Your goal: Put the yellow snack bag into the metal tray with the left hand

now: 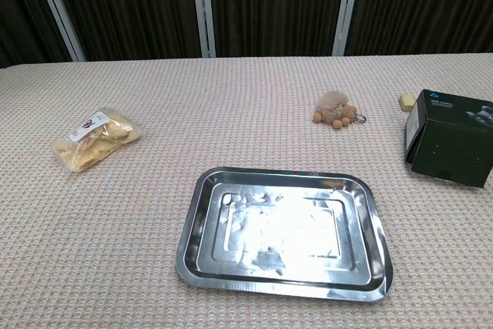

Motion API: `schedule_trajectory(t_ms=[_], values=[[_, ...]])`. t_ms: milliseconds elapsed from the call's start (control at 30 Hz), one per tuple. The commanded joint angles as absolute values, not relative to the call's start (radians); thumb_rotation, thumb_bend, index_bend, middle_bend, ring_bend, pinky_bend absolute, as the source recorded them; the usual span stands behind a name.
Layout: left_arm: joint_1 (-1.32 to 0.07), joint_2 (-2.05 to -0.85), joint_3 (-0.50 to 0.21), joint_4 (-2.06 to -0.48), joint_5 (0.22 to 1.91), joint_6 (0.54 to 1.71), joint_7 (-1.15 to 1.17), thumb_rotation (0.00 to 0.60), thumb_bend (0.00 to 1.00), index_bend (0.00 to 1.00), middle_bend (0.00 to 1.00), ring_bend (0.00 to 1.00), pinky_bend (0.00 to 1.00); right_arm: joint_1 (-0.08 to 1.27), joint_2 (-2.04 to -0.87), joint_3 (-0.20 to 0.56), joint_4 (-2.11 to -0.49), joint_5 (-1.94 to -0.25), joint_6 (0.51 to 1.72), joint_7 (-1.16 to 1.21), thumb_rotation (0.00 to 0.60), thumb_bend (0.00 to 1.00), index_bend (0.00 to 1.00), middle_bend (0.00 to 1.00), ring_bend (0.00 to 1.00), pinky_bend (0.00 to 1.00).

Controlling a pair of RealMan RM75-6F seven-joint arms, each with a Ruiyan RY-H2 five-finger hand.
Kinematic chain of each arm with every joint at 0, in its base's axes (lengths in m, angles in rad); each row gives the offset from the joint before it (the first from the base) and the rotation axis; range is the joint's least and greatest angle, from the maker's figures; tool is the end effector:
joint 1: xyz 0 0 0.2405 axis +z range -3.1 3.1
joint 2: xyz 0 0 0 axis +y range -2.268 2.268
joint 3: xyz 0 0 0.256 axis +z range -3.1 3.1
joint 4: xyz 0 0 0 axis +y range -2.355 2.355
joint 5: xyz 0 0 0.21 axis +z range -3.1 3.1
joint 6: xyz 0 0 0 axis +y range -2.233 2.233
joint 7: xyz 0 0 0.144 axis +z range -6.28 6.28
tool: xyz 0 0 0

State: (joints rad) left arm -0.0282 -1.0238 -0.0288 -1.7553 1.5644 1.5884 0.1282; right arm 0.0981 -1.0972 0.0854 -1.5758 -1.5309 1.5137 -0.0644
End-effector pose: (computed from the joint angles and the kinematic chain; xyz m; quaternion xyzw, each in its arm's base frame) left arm -0.2865 0.1579 0.1836 -0.6008 -0.3426 -0.3847 0.6113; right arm -0.3081 -0.1928 0.1768 0.6127 -0.3211 0.3826 0.6125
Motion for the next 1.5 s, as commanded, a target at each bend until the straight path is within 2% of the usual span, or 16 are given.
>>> schedule_trajectory(t_ms=[33,633,833,967,1133,1233,1367,1500], values=[[-0.029,-1.025,-0.029,-1.755,1.563,1.586,0.129,0.568,0.09,0.15,0.0,0.0,0.0,0.099,-1.097,0.086,-1.577,-1.53,1.512,-0.066,0.6,0.0,0.01,0.01,0.0,0.0],[-0.033,-1.024,-0.029,-1.751,1.561,1.575,0.135,0.565,0.09,0.16,0.0,0.0,0.0,0.101,-1.098,0.083,-1.572,-1.533,1.51,-0.058,0.6,0.0,0.01,0.01,0.0,0.0],[-0.086,-1.014,-0.039,-1.743,1.561,1.495,0.184,0.569,0.09,0.19,0.0,0.0,0.0,0.097,-1.095,0.082,-1.567,-1.527,1.51,-0.057,0.6,0.0,0.01,0.01,0.0,0.0],[-0.157,-1.004,-0.058,-1.731,1.533,1.381,0.203,0.565,0.09,0.18,0.0,0.0,0.0,0.096,-1.095,0.082,-1.567,-1.527,1.511,-0.056,0.6,0.0,0.01,0.01,0.0,0.0],[-0.282,-1.001,-0.087,-1.697,1.457,1.161,0.192,0.568,0.01,0.07,0.0,0.0,0.0,0.094,-1.094,0.081,-1.568,-1.523,1.511,-0.057,0.6,0.0,0.01,0.01,0.0,0.0],[-0.356,-1.014,-0.105,-1.659,1.395,1.03,0.181,0.568,0.0,0.01,0.0,0.0,0.0,0.091,-1.093,0.081,-1.57,-1.521,1.514,-0.061,0.6,0.0,0.01,0.01,0.0,0.0],[-0.459,-1.066,-0.129,-1.576,1.305,0.86,0.185,0.565,0.0,0.0,0.0,0.0,0.0,0.087,-1.088,0.083,-1.578,-1.516,1.517,-0.067,0.6,0.0,0.01,0.01,0.0,0.0],[-0.546,-1.146,-0.147,-1.465,1.221,0.743,0.219,0.567,0.0,0.0,0.0,0.0,0.0,0.084,-1.087,0.083,-1.583,-1.513,1.519,-0.076,0.6,0.0,0.01,0.01,0.0,0.0]])
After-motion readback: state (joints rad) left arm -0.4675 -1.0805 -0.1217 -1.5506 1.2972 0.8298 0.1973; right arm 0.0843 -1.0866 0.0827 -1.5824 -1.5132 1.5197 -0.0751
